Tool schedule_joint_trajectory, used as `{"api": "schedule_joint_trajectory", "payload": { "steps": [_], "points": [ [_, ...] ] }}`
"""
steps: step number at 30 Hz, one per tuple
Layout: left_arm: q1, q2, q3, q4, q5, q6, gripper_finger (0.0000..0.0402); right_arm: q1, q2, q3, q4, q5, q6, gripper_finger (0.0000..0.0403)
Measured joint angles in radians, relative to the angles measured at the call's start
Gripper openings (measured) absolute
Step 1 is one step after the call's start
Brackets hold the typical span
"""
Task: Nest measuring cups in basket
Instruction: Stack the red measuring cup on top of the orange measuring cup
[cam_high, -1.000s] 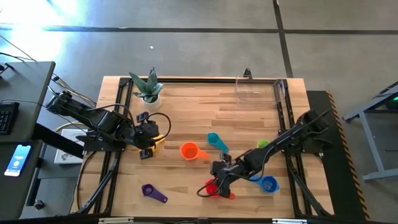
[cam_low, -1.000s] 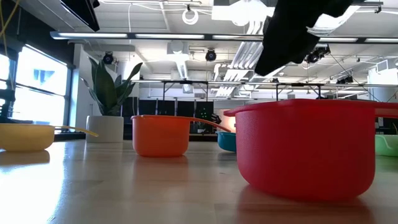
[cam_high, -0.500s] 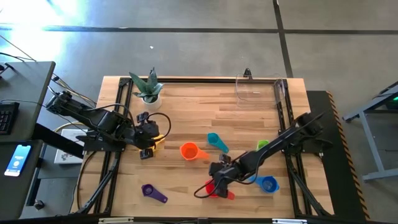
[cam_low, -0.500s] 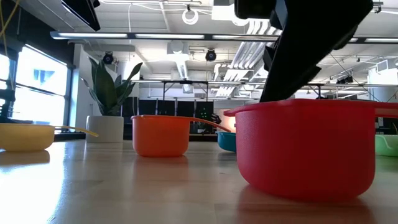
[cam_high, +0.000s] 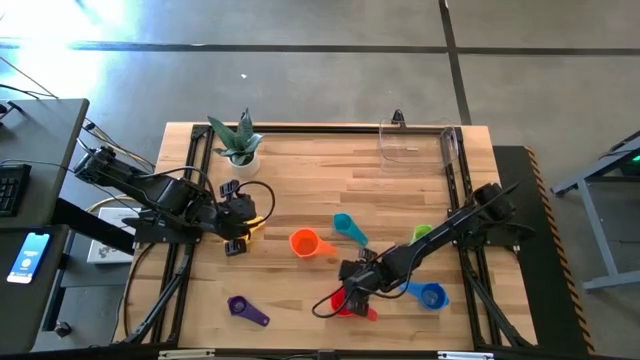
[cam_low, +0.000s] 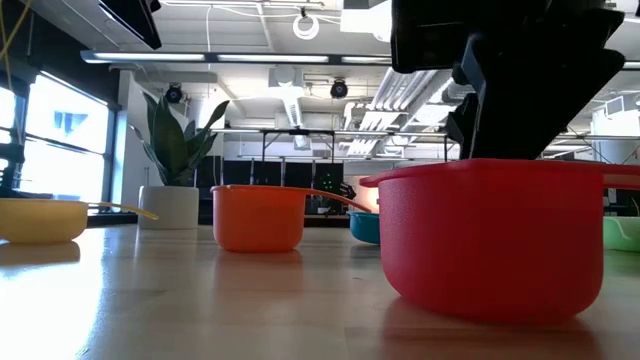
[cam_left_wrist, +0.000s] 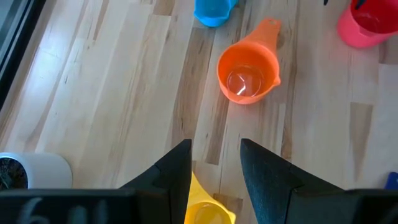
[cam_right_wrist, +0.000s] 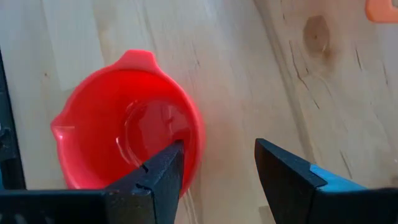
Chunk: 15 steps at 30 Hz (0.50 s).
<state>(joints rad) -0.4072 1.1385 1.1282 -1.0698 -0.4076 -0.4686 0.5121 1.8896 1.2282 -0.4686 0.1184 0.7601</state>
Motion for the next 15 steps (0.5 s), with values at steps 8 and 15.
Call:
{"api": "schedule_joint_trajectory", "payload": {
  "steps": [8,15],
  "points": [
    [0.0,0.0,0.0,0.0,0.0,0.001,0.0129,-0.002,0.0,0.0,-0.013,-0.024,0.028,0.0135],
    [0.0,0.0,0.0,0.0,0.0,0.01,0.0129,-0.009,0.0,0.0,-0.012,-0.07,0.052,0.0022]
  ]
}}
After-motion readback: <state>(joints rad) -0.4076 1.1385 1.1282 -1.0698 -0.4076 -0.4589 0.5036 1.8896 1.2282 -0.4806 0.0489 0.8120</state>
